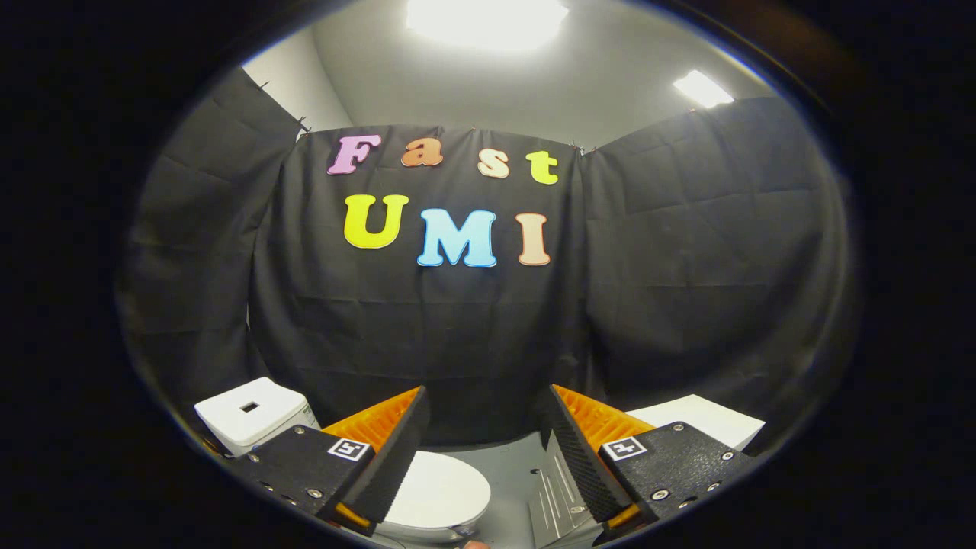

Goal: Open the toilet lid.

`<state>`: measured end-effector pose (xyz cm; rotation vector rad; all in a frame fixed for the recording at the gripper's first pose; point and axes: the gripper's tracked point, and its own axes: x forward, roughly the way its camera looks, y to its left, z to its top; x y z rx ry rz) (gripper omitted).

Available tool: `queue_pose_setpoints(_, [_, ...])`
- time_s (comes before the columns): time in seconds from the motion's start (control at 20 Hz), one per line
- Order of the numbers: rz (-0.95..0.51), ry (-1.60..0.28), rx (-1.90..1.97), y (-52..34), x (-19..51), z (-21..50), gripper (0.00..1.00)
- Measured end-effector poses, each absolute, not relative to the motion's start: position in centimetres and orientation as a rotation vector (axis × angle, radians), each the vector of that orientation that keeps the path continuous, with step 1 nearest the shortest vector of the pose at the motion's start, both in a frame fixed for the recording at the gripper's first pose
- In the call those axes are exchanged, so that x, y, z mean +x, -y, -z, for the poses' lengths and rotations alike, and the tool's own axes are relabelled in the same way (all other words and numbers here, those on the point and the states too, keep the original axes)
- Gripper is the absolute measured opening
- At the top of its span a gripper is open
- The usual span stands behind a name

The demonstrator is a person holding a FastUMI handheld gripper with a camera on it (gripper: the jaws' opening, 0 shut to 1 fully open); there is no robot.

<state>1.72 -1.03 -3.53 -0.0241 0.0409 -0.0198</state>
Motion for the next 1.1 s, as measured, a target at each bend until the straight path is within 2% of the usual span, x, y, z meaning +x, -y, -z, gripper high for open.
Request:
queue_pose_setpoints(0.6, [0.017, -0.202, -0.009, 1.0, 3.6, 11.4, 0.95])
queue_pose_setpoints(1.1, [-0.014, -0.38, 0.163, -0.2, 4.1, 21.0, 0.95])
